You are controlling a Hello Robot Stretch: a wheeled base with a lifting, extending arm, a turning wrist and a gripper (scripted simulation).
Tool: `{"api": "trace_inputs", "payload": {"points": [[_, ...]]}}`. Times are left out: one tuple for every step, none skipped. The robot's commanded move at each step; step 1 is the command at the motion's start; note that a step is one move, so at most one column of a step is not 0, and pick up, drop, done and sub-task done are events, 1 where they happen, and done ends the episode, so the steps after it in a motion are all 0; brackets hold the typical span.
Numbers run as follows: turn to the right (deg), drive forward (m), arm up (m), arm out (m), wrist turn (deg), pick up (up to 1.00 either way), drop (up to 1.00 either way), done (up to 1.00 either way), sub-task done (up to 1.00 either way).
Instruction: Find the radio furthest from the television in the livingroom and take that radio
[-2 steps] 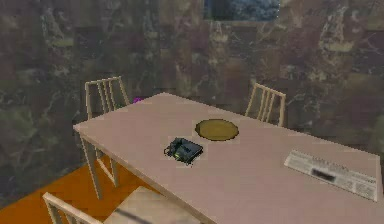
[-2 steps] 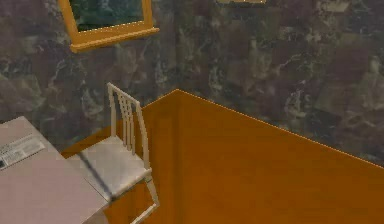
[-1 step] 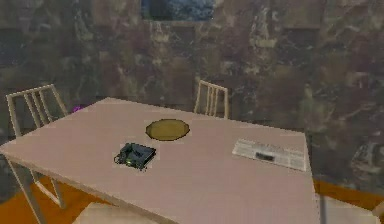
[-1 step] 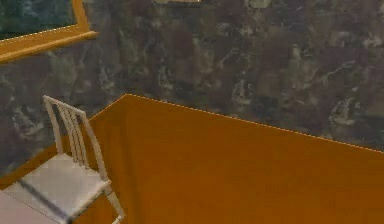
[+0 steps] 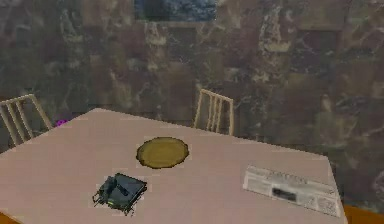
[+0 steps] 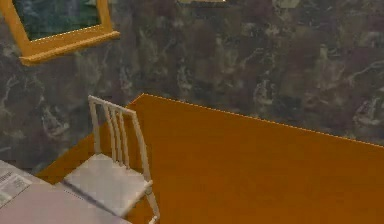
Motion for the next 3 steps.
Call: {"api": "trace_inputs", "payload": {"points": [[-45.0, 0.00, 0.00, 0.00, 0.0, 0.00, 0.00, 0.00, 0.00], [-45.0, 0.00, 0.00, 0.00, 0.0, 0.00, 0.00, 0.00, 0.00], [-21.0, 0.00, 0.00, 0.00, 0.0, 0.00, 0.00, 0.00, 0.00]]}}
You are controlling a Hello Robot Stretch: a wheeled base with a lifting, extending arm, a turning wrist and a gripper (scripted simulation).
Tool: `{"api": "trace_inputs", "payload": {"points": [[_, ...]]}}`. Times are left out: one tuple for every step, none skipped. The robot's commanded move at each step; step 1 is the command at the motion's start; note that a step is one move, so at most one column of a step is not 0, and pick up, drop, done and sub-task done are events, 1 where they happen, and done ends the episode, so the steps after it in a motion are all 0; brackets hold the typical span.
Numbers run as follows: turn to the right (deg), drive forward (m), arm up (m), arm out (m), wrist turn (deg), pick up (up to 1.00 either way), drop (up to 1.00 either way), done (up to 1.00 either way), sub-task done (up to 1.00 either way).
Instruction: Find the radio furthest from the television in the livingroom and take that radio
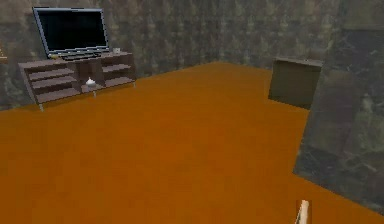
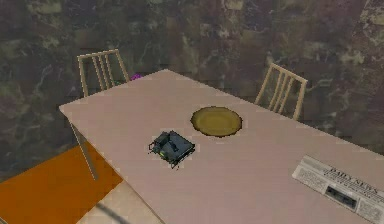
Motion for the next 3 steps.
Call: {"api": "trace_inputs", "payload": {"points": [[0.0, 0.00, 0.50, 0.00, 0.0, 0.00, 0.00, 0.00, 0.00], [0.0, 0.00, 0.34, 0.00, 0.0, 0.00, 0.00, 0.00, 0.00], [0.0, 0.00, 0.00, 0.30, 0.0, 0.00, 0.00, 0.00, 0.00]]}}
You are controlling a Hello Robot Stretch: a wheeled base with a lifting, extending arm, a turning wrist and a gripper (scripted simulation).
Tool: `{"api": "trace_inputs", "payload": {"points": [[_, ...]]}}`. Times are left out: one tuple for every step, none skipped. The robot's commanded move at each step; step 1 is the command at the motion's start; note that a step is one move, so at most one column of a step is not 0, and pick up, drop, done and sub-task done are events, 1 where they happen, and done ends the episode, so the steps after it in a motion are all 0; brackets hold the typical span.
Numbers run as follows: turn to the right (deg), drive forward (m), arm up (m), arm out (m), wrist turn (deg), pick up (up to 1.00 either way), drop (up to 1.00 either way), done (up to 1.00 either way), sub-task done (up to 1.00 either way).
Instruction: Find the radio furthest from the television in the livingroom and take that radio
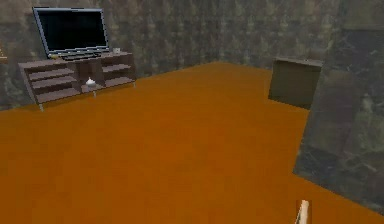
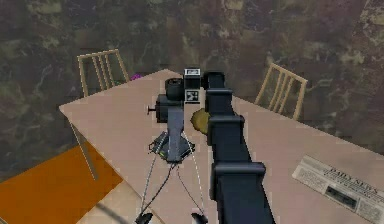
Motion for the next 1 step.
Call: {"api": "trace_inputs", "payload": {"points": [[0.0, 0.00, 0.00, 0.00, 45.0, 0.00, 0.00, 0.00, 0.00]]}}
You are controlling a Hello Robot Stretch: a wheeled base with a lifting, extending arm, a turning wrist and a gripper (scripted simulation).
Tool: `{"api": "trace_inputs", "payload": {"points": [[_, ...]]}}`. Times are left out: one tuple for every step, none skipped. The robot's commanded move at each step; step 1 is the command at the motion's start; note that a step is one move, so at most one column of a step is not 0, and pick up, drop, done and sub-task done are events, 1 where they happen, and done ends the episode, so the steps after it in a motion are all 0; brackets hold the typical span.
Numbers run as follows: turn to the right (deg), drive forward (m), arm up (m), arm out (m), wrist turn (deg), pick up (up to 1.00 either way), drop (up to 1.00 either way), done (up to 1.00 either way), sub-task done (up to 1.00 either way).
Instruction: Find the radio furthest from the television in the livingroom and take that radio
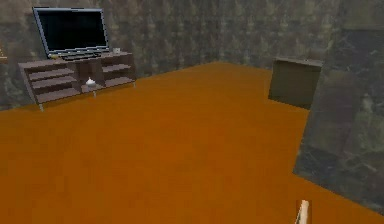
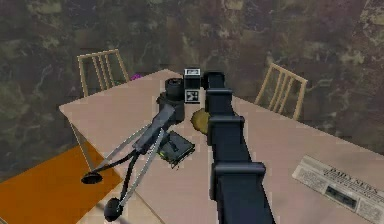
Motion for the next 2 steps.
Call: {"api": "trace_inputs", "payload": {"points": [[0.0, 0.00, 0.00, 0.00, 45.0, 0.00, 0.00, 0.00, 0.00], [0.0, 0.00, 0.00, 0.00, 45.0, 0.00, 0.00, 0.00, 0.00]]}}
